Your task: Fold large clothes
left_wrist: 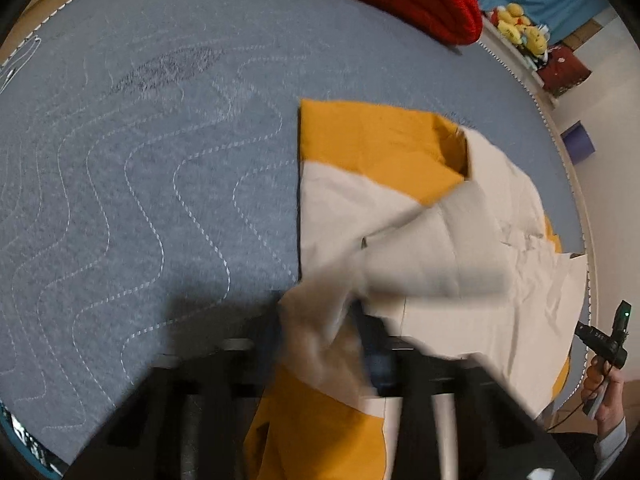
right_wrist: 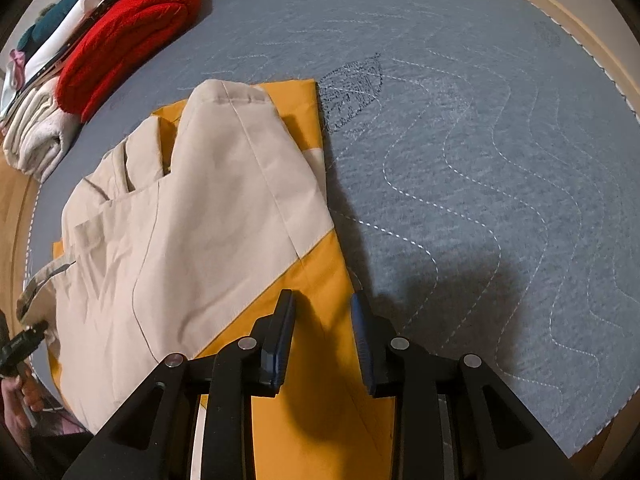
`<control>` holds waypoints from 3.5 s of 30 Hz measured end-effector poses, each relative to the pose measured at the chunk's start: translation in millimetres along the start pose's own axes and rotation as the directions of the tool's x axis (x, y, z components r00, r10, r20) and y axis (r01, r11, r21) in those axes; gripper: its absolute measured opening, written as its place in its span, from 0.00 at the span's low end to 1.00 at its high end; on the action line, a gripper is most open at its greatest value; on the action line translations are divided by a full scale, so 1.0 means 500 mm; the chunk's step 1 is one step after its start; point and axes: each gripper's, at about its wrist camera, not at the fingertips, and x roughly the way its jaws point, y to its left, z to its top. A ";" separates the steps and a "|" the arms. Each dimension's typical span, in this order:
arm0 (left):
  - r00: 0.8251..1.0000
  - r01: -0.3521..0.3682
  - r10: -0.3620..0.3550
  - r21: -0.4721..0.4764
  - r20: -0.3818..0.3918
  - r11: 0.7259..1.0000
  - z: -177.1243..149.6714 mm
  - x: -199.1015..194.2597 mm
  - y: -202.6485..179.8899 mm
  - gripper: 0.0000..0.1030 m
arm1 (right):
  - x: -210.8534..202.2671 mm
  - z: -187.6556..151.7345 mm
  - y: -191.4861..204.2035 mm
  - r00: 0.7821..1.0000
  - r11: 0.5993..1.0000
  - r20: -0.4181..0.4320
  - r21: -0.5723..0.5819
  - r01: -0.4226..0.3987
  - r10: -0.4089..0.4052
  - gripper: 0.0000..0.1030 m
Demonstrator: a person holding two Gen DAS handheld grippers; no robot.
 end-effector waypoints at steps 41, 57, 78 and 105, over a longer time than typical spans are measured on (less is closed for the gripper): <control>0.996 0.067 -0.066 -0.026 0.061 0.997 0.004 -0.042 -0.003 0.02 | -0.066 -0.012 0.029 0.984 0.998 0.168 -0.020 0.062 -0.057 0.01; 0.971 -0.097 0.085 0.042 0.221 0.994 0.076 -0.020 -0.048 0.02 | -0.124 0.043 0.135 0.871 0.986 0.469 -0.009 0.168 -0.144 0.01; 0.973 -0.226 0.222 0.053 0.060 0.973 0.082 0.082 -0.044 0.23 | 0.065 0.087 0.107 0.949 0.962 0.159 0.012 0.273 -0.272 0.05; 0.912 -0.351 0.391 0.258 -0.125 0.900 -0.190 0.009 -0.028 0.22 | 0.006 -0.146 0.037 0.848 0.773 0.032 -0.394 0.496 -0.528 0.12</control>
